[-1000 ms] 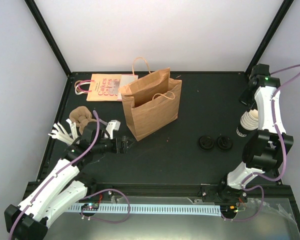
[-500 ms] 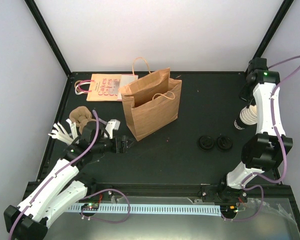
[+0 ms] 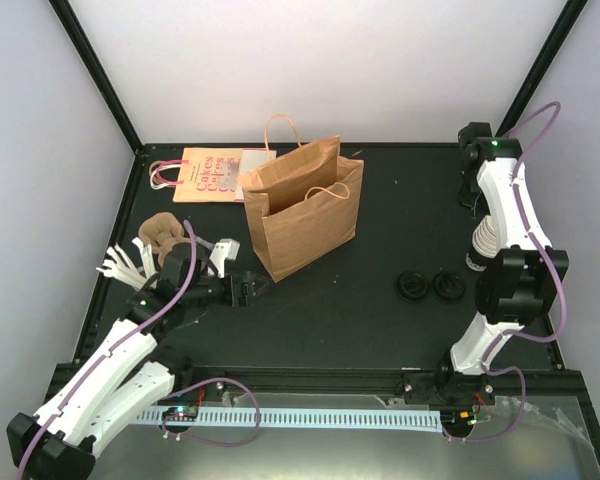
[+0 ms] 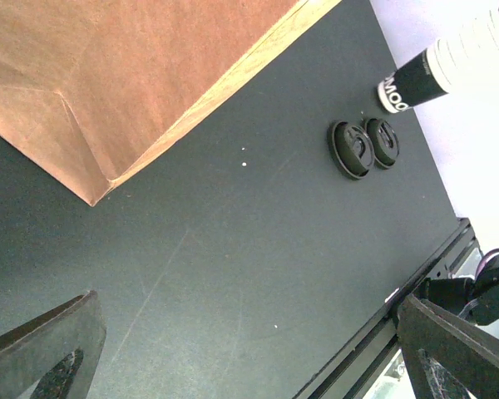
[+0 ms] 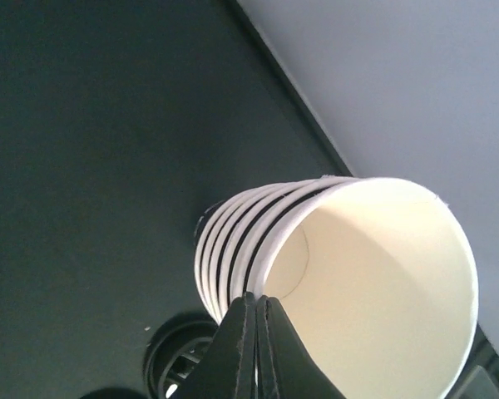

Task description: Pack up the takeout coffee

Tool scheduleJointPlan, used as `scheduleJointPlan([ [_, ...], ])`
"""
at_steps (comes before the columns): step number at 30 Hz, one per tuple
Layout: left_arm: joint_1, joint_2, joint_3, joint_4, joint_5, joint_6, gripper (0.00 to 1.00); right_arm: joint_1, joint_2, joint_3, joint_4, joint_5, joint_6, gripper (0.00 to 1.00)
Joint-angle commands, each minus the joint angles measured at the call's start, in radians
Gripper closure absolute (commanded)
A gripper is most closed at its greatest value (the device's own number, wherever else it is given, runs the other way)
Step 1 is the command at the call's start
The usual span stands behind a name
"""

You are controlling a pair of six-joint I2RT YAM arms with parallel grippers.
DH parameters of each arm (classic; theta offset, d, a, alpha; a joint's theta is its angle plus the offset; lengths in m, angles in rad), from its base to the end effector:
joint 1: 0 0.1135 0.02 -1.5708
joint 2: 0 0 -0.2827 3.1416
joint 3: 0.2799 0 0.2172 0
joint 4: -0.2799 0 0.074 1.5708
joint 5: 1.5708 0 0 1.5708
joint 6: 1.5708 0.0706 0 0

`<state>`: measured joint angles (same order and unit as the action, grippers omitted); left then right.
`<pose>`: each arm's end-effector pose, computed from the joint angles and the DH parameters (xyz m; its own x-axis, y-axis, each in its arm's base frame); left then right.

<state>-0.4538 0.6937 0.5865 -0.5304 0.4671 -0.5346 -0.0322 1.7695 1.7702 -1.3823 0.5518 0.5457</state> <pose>0.1000 -0.0841 0.2500 -0.8255 -0.1035 -0.5548 0.3441 0.6870 -0.6400 0.3084 -0.0470 0.3191 -0.7737 0.4671 -0.4280 0.6172 0.7084 -0.3425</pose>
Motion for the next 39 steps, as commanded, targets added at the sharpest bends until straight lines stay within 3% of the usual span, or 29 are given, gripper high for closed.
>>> scheduleJointPlan([
  [1, -0.005, -0.006, 0.029, 0.002, 0.005, 0.004, 0.01, 0.004, -0.085, -0.057, 0.086, -0.073, -0.019, 0.99],
  [3, -0.005, -0.009, 0.027, 0.0, 0.004, 0.004, 0.01, 0.038, -0.06, -0.017, -0.016, 0.143, 0.07, 0.99],
  [4, -0.005, -0.012, 0.027, -0.001, 0.004, 0.004, 0.01, 0.041, -0.033, 0.009, -0.047, 0.17, 0.072, 0.99],
  [11, -0.005, -0.02, 0.025, 0.002, 0.0, 0.001, 0.01, 0.047, -0.058, -0.023, 0.038, 0.04, 0.016, 0.99],
  [18, -0.005, -0.008, 0.032, 0.009, 0.004, 0.004, 0.01, 0.065, -0.037, 0.092, -0.053, 0.113, 0.029, 0.99],
  [21, -0.005, 0.001, 0.042, 0.009, 0.007, 0.002, 0.01, 0.075, -0.03, 0.226, -0.126, 0.143, 0.015, 0.99],
  [24, -0.005, -0.001, 0.051, 0.007, 0.006, 0.004, 0.01, 0.078, -0.045, 0.349, -0.136, 0.093, -0.047, 0.99],
  [30, -0.005, -0.011, 0.056, 0.001, 0.006, 0.001, 0.01, 0.115, -0.109, 0.423, -0.135, -0.086, -0.131, 0.99],
  [39, -0.005, -0.035, 0.056, -0.001, 0.004, -0.006, 0.01, 0.402, -0.187, 0.296, -0.103, -0.224, -0.147, 0.99],
])
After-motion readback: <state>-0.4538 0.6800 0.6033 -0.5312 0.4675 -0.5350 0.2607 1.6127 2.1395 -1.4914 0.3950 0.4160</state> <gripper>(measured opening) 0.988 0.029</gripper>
